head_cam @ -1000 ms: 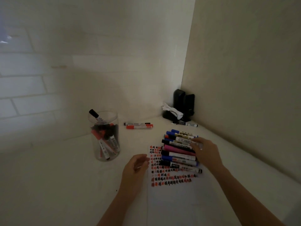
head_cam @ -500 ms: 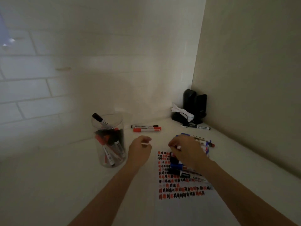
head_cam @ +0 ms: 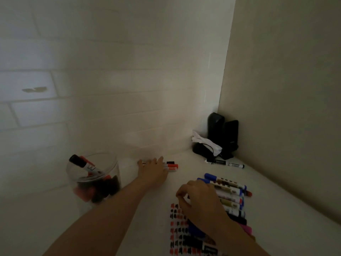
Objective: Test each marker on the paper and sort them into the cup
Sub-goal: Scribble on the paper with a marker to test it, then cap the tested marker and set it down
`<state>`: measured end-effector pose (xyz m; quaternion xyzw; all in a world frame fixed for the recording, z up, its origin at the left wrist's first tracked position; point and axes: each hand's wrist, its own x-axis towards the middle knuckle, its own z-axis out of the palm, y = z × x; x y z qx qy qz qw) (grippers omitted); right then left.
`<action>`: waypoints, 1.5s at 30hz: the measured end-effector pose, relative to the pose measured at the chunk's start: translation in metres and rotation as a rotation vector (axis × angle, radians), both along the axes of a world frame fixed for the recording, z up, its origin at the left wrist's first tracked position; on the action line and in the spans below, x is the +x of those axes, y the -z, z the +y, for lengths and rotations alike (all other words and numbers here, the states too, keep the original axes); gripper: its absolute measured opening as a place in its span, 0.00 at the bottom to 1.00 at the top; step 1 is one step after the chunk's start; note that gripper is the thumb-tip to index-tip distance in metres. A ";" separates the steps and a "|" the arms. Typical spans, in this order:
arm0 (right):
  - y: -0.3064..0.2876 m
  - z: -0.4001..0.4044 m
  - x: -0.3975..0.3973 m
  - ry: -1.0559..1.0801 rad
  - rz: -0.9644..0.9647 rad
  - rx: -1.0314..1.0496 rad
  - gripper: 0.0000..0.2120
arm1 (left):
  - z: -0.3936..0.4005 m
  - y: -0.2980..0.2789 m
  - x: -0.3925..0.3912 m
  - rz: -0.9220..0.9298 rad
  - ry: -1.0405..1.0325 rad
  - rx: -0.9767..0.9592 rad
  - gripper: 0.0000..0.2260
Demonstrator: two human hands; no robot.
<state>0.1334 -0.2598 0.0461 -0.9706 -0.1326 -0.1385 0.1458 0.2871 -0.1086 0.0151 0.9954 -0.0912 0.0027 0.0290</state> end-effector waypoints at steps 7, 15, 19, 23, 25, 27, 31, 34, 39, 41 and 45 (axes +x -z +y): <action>0.006 -0.020 0.003 0.043 -0.049 0.093 0.07 | 0.008 0.001 -0.042 -0.003 0.121 0.012 0.20; 0.012 0.009 0.000 -0.052 0.034 -0.010 0.14 | 0.029 0.010 -0.143 -0.125 0.091 -0.200 0.15; 0.012 0.036 -0.003 -0.095 0.043 -0.297 0.12 | 0.038 0.013 -0.178 -0.148 0.064 -0.179 0.15; 0.008 0.050 -0.010 -0.207 0.080 -0.521 0.12 | 0.056 0.020 -0.198 -0.144 0.140 -0.330 0.20; 0.007 0.049 -0.012 -0.274 0.062 -0.597 0.12 | 0.067 0.023 -0.205 -0.159 0.159 -0.391 0.22; -0.001 0.047 -0.016 -0.296 0.034 -0.650 0.13 | 0.075 0.026 -0.209 -0.158 0.178 -0.418 0.23; -0.044 0.034 -0.034 -0.177 0.096 -0.569 0.11 | 0.077 0.022 -0.211 -0.154 0.175 -0.408 0.24; -0.061 0.015 -0.063 -0.102 0.143 -0.303 0.10 | 0.069 0.021 -0.206 -0.201 0.084 -0.408 0.20; -0.056 -0.010 -0.129 0.202 0.150 0.766 0.08 | 0.055 0.025 -0.198 -0.244 0.023 -0.319 0.14; -0.046 -0.016 -0.151 0.308 0.248 1.078 0.13 | 0.054 0.027 -0.202 -0.231 0.012 -0.325 0.15; -0.027 -0.018 -0.176 0.420 0.305 1.364 0.13 | 0.050 0.015 -0.223 -0.261 0.018 -0.300 0.19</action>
